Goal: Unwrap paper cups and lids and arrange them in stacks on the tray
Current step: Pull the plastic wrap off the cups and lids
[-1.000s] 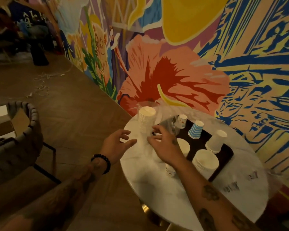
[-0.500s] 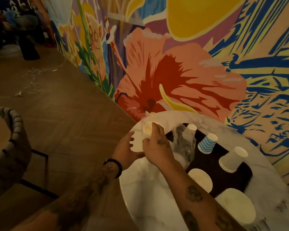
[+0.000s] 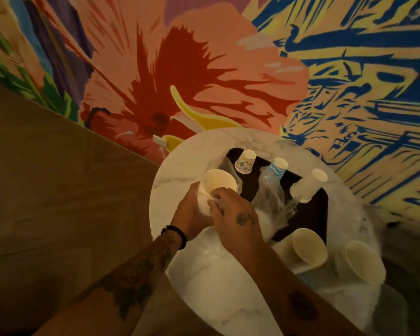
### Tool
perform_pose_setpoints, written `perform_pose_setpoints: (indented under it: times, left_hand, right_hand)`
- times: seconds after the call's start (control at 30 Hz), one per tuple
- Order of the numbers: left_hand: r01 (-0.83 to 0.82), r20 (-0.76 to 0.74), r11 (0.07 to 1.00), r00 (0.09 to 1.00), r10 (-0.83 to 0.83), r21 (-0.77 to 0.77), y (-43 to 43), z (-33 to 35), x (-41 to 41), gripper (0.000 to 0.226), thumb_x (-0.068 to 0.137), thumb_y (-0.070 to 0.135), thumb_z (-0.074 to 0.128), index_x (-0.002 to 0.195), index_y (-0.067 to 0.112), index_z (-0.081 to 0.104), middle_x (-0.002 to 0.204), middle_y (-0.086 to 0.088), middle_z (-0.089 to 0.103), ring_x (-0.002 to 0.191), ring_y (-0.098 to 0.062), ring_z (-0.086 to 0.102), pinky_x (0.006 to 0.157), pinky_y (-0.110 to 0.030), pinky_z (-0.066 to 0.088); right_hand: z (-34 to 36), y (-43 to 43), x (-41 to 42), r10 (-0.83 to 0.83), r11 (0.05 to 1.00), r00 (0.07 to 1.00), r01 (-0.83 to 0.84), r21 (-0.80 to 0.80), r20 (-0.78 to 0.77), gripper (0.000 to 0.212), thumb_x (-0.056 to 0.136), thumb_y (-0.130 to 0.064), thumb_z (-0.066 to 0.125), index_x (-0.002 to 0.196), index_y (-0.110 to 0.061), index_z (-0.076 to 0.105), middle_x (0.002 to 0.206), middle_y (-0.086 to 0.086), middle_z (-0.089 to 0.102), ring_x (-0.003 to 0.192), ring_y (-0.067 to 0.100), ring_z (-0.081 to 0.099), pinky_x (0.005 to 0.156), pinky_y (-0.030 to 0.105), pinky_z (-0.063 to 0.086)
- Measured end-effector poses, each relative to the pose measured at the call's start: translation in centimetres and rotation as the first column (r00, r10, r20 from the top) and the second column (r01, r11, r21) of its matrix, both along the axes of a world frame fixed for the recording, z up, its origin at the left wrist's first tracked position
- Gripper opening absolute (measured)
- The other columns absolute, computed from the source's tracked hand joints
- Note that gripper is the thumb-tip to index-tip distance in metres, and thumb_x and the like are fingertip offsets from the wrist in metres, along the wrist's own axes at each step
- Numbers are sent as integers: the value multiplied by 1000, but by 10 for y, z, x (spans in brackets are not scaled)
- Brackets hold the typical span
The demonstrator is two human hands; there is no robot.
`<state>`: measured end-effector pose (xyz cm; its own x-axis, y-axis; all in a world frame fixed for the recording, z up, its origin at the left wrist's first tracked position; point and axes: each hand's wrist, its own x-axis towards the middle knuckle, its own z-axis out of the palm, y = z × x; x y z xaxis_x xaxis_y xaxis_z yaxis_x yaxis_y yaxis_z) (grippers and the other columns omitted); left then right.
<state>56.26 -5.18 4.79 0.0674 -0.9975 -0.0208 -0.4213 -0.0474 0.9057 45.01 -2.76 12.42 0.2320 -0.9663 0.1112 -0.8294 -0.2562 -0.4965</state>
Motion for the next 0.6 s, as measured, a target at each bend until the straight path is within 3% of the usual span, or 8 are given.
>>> perform_pose_setpoints:
  times: [0.07,0.17,0.33,0.43,0.5,0.6]
  left_hand:
    - [-3,-65,1000,998,3,4,-4,-2,5,71,73,25,86,124,33,36,118,8,53,108,-12,53,93,-25,41]
    - [54,-51,998,997,-55,-17,-6,-11,18,79,66,35,90,125,36,37,119,11,54,107,-9,55,88,-19,42]
    - [104,-74,995,992,-103,5,-7,-23,31,87,62,36,92,127,38,34,122,11,53,111,-9,54,93,-21,44]
    - [111,-74,993,991,-109,31,-10,-37,28,82,65,33,91,123,42,35,117,14,54,104,-5,55,82,-10,40]
    - [117,-71,988,991,-110,99,-8,-53,28,82,67,33,90,130,36,38,116,12,57,104,-9,58,82,-13,42]
    - [116,25,966,992,-125,231,2,-83,33,80,71,38,87,137,24,44,123,4,60,111,-15,58,94,-21,41]
  right_hand:
    - [2,-1,1,-23,1000,999,23,4,37,21,101,-26,58,115,-13,66,109,4,68,95,23,65,82,36,53]
    - [1,-1,4,-25,1000,1000,25,8,18,28,97,-33,63,119,-17,67,115,0,66,100,16,63,84,23,47]
    - [-13,-2,9,2,1000,1000,-2,-15,14,25,91,-28,69,109,-11,72,100,4,71,83,15,64,74,22,50]
    - [-16,-4,9,-21,1000,1000,21,8,3,29,90,-24,69,116,-9,70,104,5,70,88,18,66,75,7,36]
    - [-18,-3,7,-15,999,1000,15,43,-2,29,91,-24,70,118,-12,69,111,3,68,95,16,65,76,3,32]
    - [-22,0,4,-19,999,1000,19,35,-3,30,90,-31,72,116,-18,68,117,-4,64,96,12,64,76,7,35]
